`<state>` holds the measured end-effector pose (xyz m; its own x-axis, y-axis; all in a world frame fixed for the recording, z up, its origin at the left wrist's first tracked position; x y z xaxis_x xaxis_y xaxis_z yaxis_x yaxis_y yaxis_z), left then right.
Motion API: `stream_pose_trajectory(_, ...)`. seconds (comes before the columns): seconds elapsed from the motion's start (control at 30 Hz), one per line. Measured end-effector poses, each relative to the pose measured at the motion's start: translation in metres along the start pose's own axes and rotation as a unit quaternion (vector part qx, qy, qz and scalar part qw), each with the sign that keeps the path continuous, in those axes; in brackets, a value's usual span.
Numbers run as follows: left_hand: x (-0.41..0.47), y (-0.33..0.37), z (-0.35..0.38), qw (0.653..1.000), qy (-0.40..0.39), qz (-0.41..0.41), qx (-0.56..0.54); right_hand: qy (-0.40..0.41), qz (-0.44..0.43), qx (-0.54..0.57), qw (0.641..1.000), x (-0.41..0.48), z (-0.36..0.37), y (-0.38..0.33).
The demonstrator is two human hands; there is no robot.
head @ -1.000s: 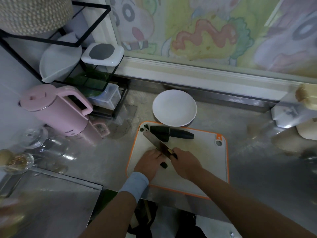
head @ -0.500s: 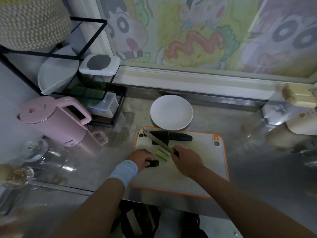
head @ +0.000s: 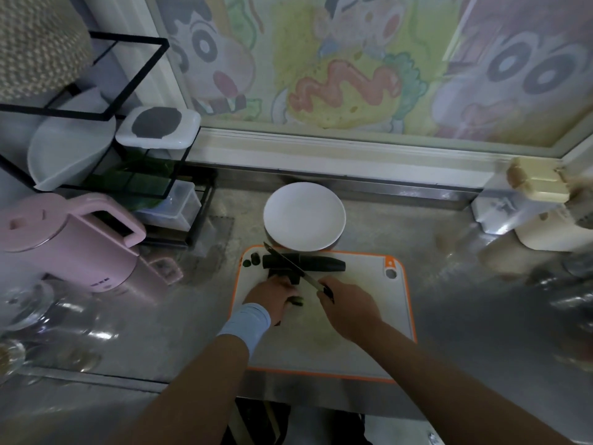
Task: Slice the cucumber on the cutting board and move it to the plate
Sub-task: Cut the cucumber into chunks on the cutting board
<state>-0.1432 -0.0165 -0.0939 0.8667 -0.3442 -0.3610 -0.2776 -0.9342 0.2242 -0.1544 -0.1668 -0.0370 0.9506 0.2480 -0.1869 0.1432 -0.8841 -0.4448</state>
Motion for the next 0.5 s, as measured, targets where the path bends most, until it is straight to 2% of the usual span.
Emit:
stream_pose_trajectory(0.2, -0.030, -0.046, -0.002, 0.998, -0.026, -0.048, -0.038, 0.002, 0.013, 0.012, 1.000, 0.000, 0.003, -0.015)
stream_pose_trajectory(0.27, -0.039, -0.058, -0.007, 0.997, 0.000, -0.063, -0.032, 0.004, 0.015, 0.011, 1.000, -0.002, 0.006, -0.022)
stream_pose_trajectory(0.37, -0.048, -0.054, -0.009, 0.997, 0.049, -0.043, -0.045, 0.002, 0.012, 0.005, 1.000, -0.005, 0.010, -0.030)
stream_pose_trajectory(0.5, -0.054, -0.030, 0.010, 0.999, 0.020, 0.025, 0.023, 0.008, 0.018, -0.007, 1.000, -0.012, 0.013, -0.035)
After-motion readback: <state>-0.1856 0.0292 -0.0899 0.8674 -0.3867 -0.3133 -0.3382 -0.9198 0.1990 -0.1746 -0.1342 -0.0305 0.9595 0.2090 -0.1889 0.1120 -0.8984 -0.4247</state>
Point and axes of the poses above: each hand's wrist, its own x-axis towards the middle knuckle, its own z-axis out of the palm, y = z × x, the point moved 7 cm from there along x, towards the middle knuckle, and after that the axes turned 1 degree about y, right-handed, at the moved point
